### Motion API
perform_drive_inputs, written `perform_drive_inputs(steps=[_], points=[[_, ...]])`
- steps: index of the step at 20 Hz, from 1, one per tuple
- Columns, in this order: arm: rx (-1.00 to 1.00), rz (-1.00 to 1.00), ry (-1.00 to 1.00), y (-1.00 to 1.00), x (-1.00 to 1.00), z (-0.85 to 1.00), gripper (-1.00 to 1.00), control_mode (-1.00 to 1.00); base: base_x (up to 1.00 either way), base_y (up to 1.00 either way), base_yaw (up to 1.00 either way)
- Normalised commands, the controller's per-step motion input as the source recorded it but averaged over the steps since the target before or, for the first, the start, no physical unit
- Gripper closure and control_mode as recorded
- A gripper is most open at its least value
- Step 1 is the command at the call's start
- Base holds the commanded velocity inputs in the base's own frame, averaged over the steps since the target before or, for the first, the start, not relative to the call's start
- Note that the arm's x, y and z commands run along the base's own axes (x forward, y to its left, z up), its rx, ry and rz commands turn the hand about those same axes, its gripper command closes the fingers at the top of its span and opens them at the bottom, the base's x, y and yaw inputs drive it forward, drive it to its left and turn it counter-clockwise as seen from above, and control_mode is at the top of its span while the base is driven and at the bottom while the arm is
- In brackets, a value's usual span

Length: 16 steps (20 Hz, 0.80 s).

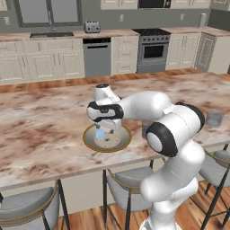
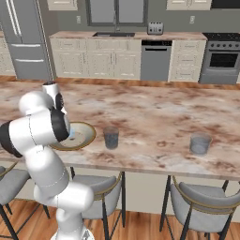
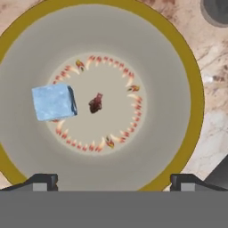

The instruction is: There are four ice cubes in the ice bowl. Place two ice cubes in each glass of water.

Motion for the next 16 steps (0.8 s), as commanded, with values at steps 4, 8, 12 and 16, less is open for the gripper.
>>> perform_drive_inputs(steps=[4,8,12,16], points=[[0.03,0.06,0.00,0.00,0.00,-0.20,-1.00,-1.00,0.00,0.00,0.00],[0.05,0.03,-0.01,0.00,0.16,-0.12,-1.00,-1.00,0.00,0.00,0.00],[0.04,0.06,-0.02,-0.13,0.26,-0.07,-1.00,-1.00,0.00,0.00,0.00],[0.03,0.03,0.00,-0.18,0.26,-0.08,-1.00,-1.00,0.00,0.00,0.00]])
